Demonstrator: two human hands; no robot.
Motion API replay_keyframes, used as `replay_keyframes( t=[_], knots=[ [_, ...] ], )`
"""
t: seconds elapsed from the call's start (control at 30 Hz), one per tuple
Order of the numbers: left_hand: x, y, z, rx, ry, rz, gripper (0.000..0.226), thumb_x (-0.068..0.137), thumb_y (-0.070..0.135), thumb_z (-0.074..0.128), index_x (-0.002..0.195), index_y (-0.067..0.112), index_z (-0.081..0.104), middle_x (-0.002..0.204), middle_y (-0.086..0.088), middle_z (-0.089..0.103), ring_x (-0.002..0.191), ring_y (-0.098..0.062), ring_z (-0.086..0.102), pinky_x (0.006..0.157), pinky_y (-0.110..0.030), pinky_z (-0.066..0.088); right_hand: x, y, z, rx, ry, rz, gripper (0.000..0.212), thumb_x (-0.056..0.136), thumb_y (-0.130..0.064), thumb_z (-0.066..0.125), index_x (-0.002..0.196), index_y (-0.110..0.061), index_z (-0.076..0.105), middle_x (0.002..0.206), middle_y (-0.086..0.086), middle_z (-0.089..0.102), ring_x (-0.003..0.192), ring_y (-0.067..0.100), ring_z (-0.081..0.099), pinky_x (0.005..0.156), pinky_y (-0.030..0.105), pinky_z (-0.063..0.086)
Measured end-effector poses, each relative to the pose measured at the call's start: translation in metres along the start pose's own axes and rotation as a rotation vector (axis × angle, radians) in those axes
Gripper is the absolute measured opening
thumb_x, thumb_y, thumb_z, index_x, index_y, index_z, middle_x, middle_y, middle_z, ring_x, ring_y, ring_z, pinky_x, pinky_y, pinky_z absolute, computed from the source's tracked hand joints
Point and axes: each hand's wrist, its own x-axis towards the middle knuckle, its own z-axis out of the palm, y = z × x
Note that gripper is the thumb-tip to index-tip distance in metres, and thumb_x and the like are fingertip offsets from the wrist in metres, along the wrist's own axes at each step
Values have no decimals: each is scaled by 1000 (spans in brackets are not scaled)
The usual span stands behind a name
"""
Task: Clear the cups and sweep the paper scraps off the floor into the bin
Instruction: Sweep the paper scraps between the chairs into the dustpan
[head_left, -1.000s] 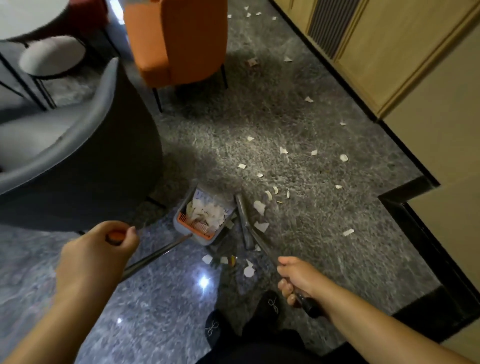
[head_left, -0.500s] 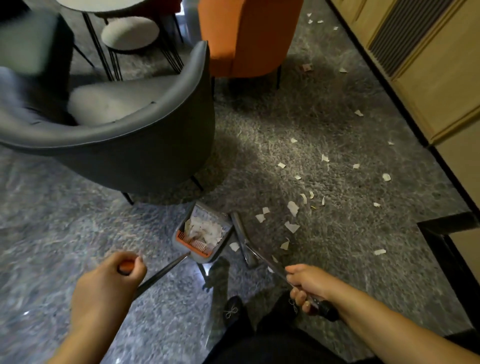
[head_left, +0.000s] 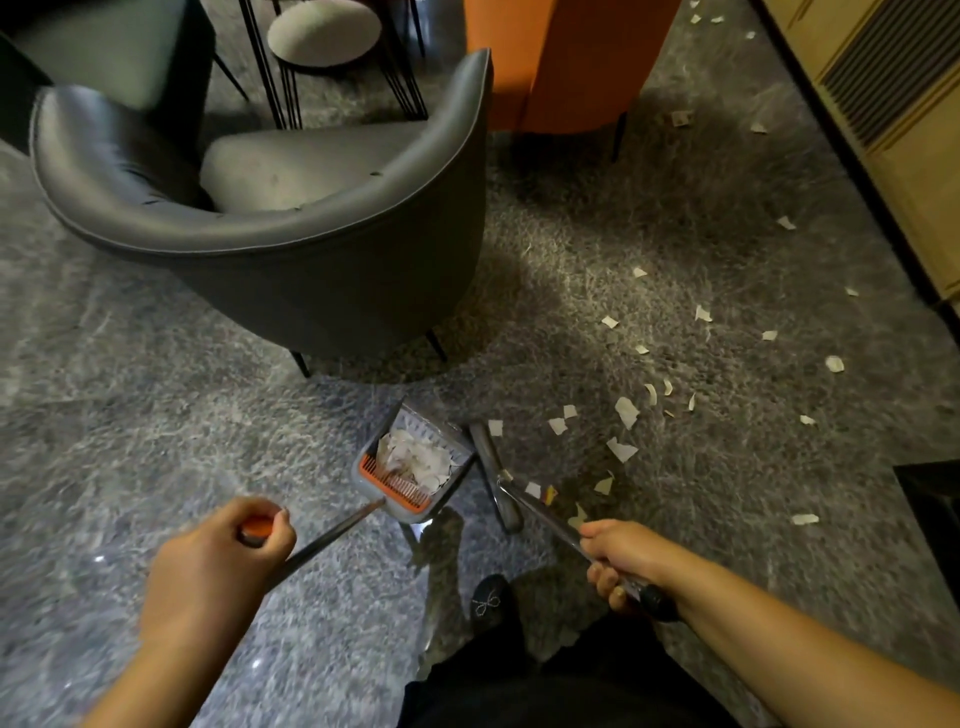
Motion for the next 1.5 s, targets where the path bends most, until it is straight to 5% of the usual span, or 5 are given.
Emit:
replay_keyframes(
  t=[0.23,0.6,0.83,1.0,1.5],
  knots=[
    [-4,31,6,62,4,54,23,77,27,80,69,37,61,59,3,65,64,-28,66,57,-32,49,8,-1,-38,-71,67,-7,45,101,-9,29,141,-28,35,55,4,37,30,6,31,33,12,28],
    [-21,123,41,37,-12,30,22,79,25,79,69,35,62,53,11,54,52,-19,50,53,-29,41,24,-28,-151,-2,125,-20,43,102,-10,29,143,-24,34,56,6,38,28,7,32,33,11,28],
    [-34,190,83,30,83,41,6,77,21,80,80,20,74,67,-8,71,65,-32,67,56,-31,41,30,-51,-248,0,182,-23,41,102,-11,28,140,-24,38,57,7,38,26,7,32,34,11,28],
    [-40,214,102,-16,60,27,11,81,30,76,77,32,66,65,2,69,50,-22,59,53,-33,52,33,-64,-294,-15,191,-61,43,102,-9,29,143,-21,32,58,7,39,28,8,32,33,13,29],
    [-48,188,85,-97,156,-70,9,82,32,74,80,29,66,65,2,66,45,-26,58,48,-39,55,-3,-57,-227,-78,6,-117,41,103,-14,36,141,-26,33,61,6,39,30,6,33,35,12,29]
  ],
)
